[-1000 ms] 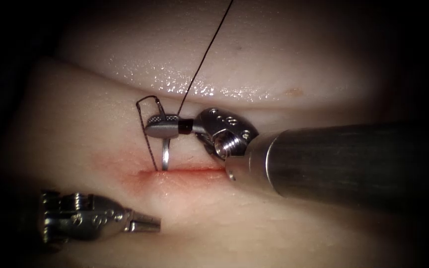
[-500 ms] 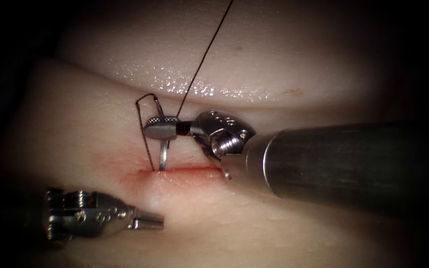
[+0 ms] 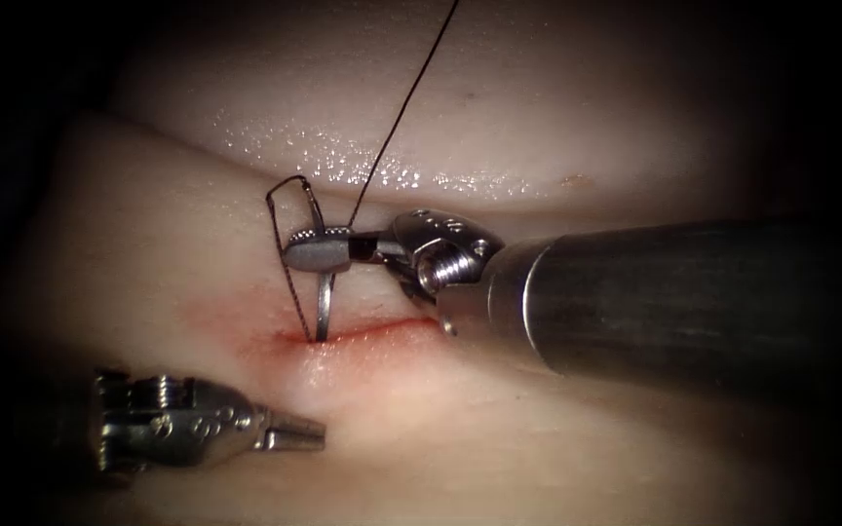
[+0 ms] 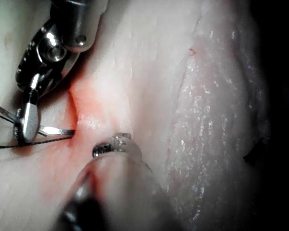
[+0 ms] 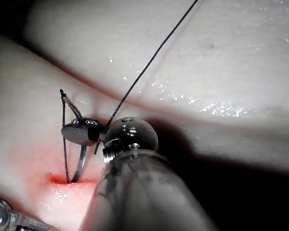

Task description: Wound Closure

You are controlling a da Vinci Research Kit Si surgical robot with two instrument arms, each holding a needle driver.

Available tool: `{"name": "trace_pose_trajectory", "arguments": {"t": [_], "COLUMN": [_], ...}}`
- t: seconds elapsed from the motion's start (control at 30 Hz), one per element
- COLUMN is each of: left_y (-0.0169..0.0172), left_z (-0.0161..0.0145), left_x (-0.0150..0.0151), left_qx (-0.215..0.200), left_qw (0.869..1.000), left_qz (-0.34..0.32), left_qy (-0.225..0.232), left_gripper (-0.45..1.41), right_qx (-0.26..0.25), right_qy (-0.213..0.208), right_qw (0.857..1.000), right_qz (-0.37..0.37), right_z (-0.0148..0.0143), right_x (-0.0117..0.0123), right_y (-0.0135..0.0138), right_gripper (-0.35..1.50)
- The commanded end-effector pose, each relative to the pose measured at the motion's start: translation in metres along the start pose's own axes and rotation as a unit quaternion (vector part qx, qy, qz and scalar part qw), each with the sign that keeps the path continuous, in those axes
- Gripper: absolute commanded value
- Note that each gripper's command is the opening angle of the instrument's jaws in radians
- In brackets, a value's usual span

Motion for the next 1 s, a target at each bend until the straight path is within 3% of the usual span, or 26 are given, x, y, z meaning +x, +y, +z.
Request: {"name": "trace_pose_trajectory", "arguments": {"t": [0.03, 0.27, 0.4, 0.73, 1.0], "left_y": [0.0004, 0.0004, 0.0004, 0.0000, -0.0005], "left_z": [0.0009, 0.0010, 0.0012, 0.0015, 0.0023], "left_x": [-0.0004, -0.0011, -0.0012, -0.0015, -0.0021], "left_qx": [-0.001, -0.001, 0.000, -0.003, -0.006], "left_qw": [1.000, 1.000, 1.000, 1.000, 1.000], "left_qz": [0.002, 0.006, 0.006, 0.007, 0.010], "left_qy": [0.000, 0.000, 0.000, 0.004, 0.007], "left_gripper": [-0.45, -0.45, -0.45, -0.45, -0.45], "right_qx": [0.007, 0.022, 0.037, 0.070, 0.093], "right_qy": [-0.005, -0.010, 0.009, 0.047, 0.049], "right_qw": [1.000, 0.998, 0.994, 0.991, 0.986], "right_qz": [0.014, 0.061, 0.098, 0.106, 0.129], "right_z": [0.0009, 0.0010, 0.0009, 0.0013, 0.0015], "right_x": [-0.0003, -0.0005, 0.0002, -0.0005, -0.0007], "right_y": [0.0002, -0.0003, -0.0006, -0.0017, -0.0034], "right_gripper": [-0.35, -0.35, -0.35, -0.35, -0.35]}}
